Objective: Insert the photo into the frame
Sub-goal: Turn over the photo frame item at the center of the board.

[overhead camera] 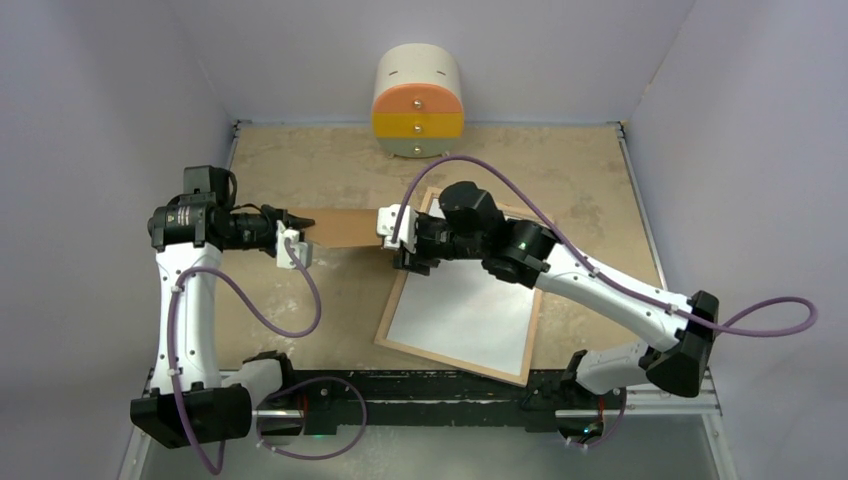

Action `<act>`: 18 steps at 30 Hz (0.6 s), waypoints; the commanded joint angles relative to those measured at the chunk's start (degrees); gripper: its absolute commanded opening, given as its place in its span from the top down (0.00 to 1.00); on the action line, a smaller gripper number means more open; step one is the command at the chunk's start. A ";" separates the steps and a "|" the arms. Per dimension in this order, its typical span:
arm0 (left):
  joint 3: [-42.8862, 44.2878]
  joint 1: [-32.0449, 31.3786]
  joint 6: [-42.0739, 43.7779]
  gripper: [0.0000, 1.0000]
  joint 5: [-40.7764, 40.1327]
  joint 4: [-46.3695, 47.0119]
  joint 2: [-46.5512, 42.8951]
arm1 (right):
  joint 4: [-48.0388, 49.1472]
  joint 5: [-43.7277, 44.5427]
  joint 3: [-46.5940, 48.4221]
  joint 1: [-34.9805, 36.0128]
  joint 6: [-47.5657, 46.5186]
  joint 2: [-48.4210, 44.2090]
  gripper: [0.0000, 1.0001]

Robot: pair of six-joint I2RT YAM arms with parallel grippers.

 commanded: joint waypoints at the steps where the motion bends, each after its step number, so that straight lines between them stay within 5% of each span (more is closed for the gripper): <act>1: 2.99 -0.02 2.69 1.00 5.48 0.32 -0.20 | 4.92 9.36 2.06 0.47 -4.34 2.66 0.51; 8: 3.66 -0.03 0.75 0.99 6.51 2.53 -0.05 | 14.94 13.16 -3.91 0.49 -7.85 0.44 0.79; 10: 3.37 0.00 -6.46 0.66 8.12 8.49 -0.42 | 18.36 14.38 -5.66 0.49 -7.65 -0.30 0.91; 14: 0.33 0.00 -33.90 0.24 9.71 31.64 -3.10 | 25.15 14.89 -8.20 0.26 -0.96 -2.25 1.00; 18: -5.89 -0.02 -65.61 0.13 0.19 66.53 -5.96 | 30.97 16.22 -9.31 0.24 7.47 -4.50 1.00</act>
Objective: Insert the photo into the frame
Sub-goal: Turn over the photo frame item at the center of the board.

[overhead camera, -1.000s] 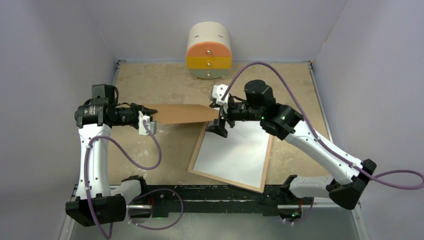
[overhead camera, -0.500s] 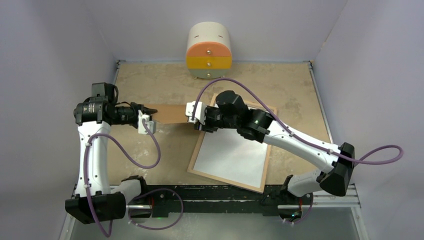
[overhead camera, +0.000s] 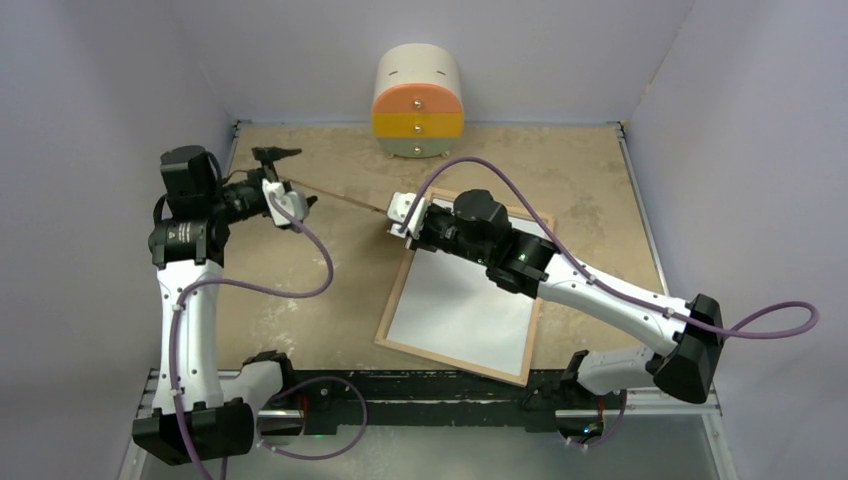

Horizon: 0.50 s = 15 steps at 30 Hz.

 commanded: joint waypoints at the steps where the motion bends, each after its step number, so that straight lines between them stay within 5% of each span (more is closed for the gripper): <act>1: -4.35 -0.01 -39.73 0.12 -8.26 41.07 -2.50 | 11.87 2.50 0.21 -0.03 12.39 -3.64 1.00; 7: 8.53 1.12 -52.34 0.09 -23.11 37.04 4.71 | 8.59 5.03 6.17 -1.86 24.31 -1.67 1.00; 15: 17.72 9.15 -67.99 0.07 -16.56 33.46 12.15 | 9.15 -8.94 9.17 -18.20 55.13 -3.76 1.00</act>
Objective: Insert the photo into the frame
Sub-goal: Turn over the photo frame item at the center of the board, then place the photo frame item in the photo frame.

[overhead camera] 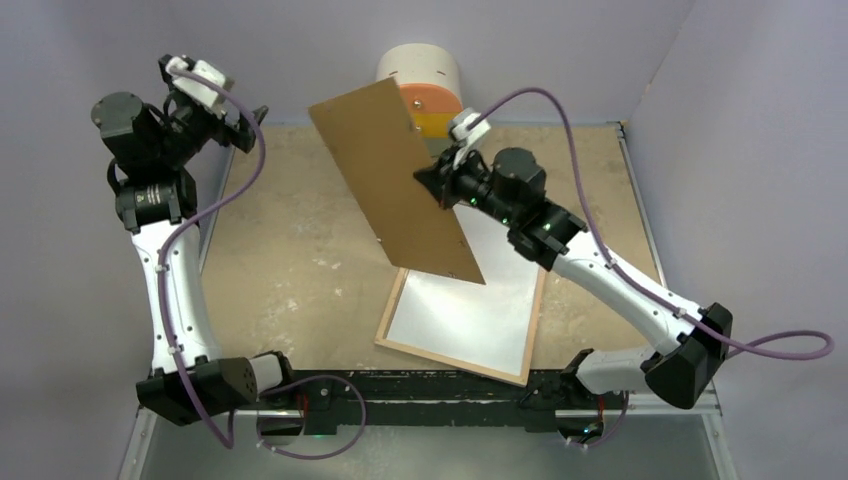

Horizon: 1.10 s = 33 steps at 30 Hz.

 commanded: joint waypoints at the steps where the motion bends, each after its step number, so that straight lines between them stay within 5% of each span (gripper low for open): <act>1: 7.77 1.12 -10.84 0.06 0.24 -3.76 4.82 | 5.63 -10.90 3.67 -10.25 23.73 -3.44 1.00; 8: 3.14 1.34 -3.91 0.05 -1.31 -6.42 4.19 | -5.04 -20.65 -0.73 -24.98 47.02 -7.33 1.00; 14: -0.44 1.33 3.53 0.04 2.14 -14.12 6.59 | 2.76 -36.13 -21.14 -37.58 64.18 -14.98 1.00; 19: -3.36 0.81 6.72 0.07 5.50 -19.13 9.67 | -0.56 -37.12 -30.70 -42.51 63.78 -23.24 1.00; 25: -9.53 -5.39 11.16 0.07 0.16 -20.33 11.58 | 0.07 -38.57 -39.89 -46.18 62.19 -27.58 1.00; 33: -13.86 -8.81 12.71 0.07 -1.53 -19.25 14.14 | 1.10 -34.82 -41.90 -50.02 58.50 -27.41 1.00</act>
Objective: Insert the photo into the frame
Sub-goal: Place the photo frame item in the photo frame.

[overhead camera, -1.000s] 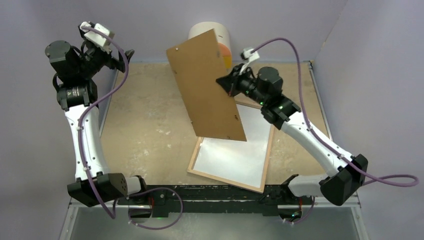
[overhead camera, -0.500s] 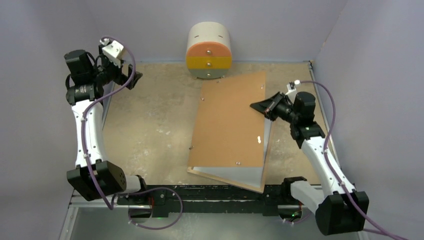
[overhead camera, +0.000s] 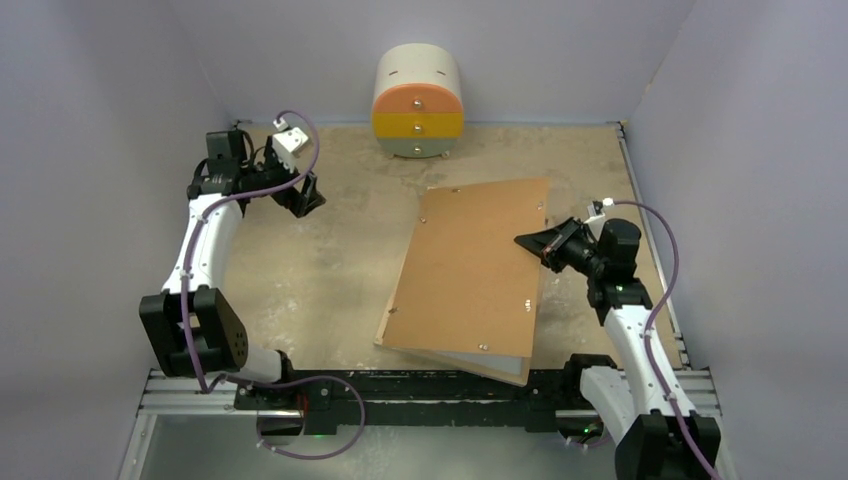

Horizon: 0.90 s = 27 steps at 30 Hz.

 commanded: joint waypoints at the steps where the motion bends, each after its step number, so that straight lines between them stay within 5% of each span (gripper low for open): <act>1: -1.22 -0.05 2.25 0.07 -0.52 1.08 1.25 | 5.79 0.49 0.62 -1.25 -0.40 -0.26 1.00; 27: -0.59 -0.36 1.63 0.05 0.51 -0.13 4.79 | 15.70 0.56 -4.54 -3.14 -3.42 8.60 1.00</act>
